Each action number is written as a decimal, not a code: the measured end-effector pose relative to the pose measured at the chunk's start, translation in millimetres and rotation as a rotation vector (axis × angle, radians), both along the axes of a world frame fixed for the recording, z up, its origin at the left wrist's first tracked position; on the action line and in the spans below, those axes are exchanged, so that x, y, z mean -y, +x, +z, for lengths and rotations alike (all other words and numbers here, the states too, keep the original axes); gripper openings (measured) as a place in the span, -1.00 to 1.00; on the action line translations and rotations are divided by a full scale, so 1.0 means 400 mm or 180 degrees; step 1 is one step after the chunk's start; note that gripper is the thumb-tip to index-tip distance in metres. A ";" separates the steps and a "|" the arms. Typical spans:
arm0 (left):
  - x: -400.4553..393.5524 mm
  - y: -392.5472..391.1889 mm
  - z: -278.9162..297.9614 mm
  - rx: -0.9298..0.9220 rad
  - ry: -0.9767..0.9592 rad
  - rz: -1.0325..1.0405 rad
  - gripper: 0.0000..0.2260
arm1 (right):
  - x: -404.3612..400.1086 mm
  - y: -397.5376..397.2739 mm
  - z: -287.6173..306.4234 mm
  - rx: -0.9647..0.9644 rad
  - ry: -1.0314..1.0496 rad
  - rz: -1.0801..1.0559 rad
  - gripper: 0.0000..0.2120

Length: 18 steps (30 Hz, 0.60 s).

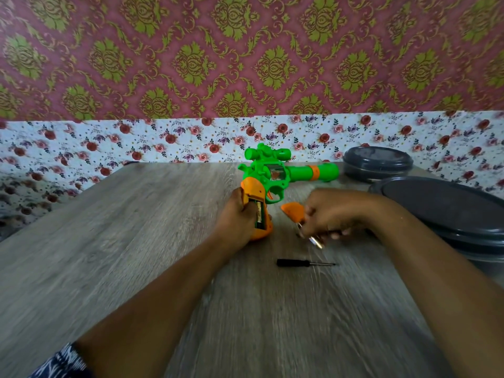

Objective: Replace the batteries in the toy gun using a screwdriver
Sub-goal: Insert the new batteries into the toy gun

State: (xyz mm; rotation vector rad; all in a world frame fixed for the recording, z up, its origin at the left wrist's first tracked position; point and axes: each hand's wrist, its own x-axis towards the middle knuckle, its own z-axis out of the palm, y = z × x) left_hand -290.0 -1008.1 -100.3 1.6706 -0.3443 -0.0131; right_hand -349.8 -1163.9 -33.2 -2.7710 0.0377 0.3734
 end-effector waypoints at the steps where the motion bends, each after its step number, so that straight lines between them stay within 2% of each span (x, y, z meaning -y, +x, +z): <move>1: 0.000 0.000 0.000 0.0010 0.0023 -0.0018 -0.84 | -0.003 0.000 0.007 0.0333 0.0292 0.0050 -0.83; 4: -0.004 -0.001 -0.002 -0.0048 -0.0062 -0.0058 -0.87 | -0.020 -0.002 0.025 0.0913 0.1375 0.0108 -0.88; 6: -0.006 0.001 -0.006 -0.0035 -0.0064 -0.0044 -0.86 | -0.035 -0.003 0.027 0.1023 0.1736 0.0180 -0.94; 9: -0.006 0.004 -0.009 0.0016 -0.0002 -0.0095 -0.86 | -0.050 0.004 0.012 0.1245 0.1648 0.0174 -0.93; 14: -0.004 0.009 -0.008 0.0076 -0.0010 -0.0072 -0.83 | -0.057 0.014 -0.015 0.1245 0.1588 0.0236 -0.87; 17: -0.005 0.014 -0.012 0.0210 0.0186 -0.0024 -0.68 | -0.069 0.016 -0.025 0.1393 0.1619 0.0308 -0.81; 18: -0.006 0.017 -0.014 0.0173 0.0165 -0.0002 -0.72 | -0.073 0.015 -0.028 0.1464 0.1575 0.0353 -0.80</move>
